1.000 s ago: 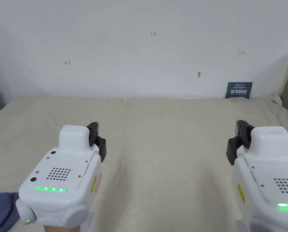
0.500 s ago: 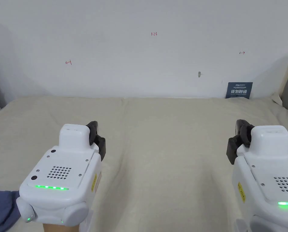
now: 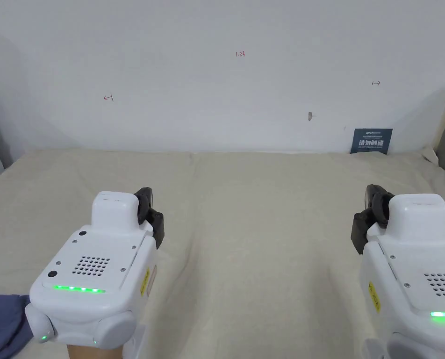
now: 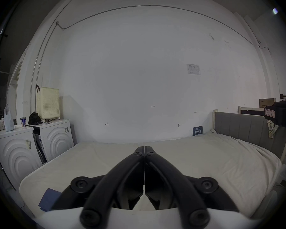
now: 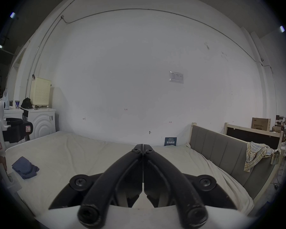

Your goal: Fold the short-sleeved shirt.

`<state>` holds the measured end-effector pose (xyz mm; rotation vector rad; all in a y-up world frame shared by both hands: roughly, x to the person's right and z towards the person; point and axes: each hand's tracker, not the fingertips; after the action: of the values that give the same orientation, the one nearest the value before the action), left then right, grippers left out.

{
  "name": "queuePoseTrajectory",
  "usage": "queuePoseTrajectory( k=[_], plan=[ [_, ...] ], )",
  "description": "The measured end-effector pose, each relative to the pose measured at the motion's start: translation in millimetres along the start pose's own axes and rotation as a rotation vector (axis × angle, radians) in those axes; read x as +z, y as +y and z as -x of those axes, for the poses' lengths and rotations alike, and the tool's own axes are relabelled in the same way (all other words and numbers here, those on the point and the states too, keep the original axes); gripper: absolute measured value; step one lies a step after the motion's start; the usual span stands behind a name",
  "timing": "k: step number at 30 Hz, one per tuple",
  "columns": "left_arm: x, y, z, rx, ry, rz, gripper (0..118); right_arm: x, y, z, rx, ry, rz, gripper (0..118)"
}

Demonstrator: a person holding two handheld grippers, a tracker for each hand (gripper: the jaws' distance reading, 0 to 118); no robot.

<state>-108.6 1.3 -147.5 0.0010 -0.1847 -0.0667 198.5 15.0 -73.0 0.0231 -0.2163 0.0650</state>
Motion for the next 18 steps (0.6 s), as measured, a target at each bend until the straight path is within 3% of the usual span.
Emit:
queuePoseTrajectory(
  k=[18],
  plan=[
    [2.0,0.9,4.1,-0.003,0.013,-0.002,0,2.3,0.7,1.8,-0.004,-0.002,-0.006,0]
  ],
)
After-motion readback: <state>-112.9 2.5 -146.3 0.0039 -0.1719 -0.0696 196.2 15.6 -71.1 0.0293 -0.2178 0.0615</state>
